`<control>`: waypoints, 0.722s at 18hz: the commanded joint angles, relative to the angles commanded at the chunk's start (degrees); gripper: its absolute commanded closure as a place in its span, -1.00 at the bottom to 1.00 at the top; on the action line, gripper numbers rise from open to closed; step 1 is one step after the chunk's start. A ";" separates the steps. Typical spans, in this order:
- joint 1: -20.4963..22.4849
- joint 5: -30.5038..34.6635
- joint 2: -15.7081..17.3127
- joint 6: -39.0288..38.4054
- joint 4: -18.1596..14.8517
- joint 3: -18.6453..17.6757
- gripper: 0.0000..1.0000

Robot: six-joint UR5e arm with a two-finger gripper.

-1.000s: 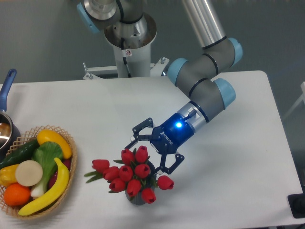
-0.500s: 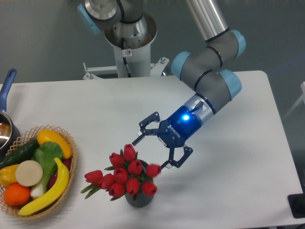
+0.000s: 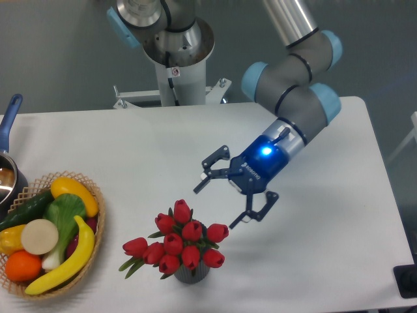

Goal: Insert the flowers into the vase

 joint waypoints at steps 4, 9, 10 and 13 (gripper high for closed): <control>0.71 19.69 3.08 0.44 0.00 1.84 -1.00; 0.97 34.99 3.79 -0.08 -0.44 4.65 -1.00; 0.89 41.12 3.79 -0.17 -2.09 6.31 -1.00; 0.89 49.77 3.53 0.35 -10.08 10.80 -1.00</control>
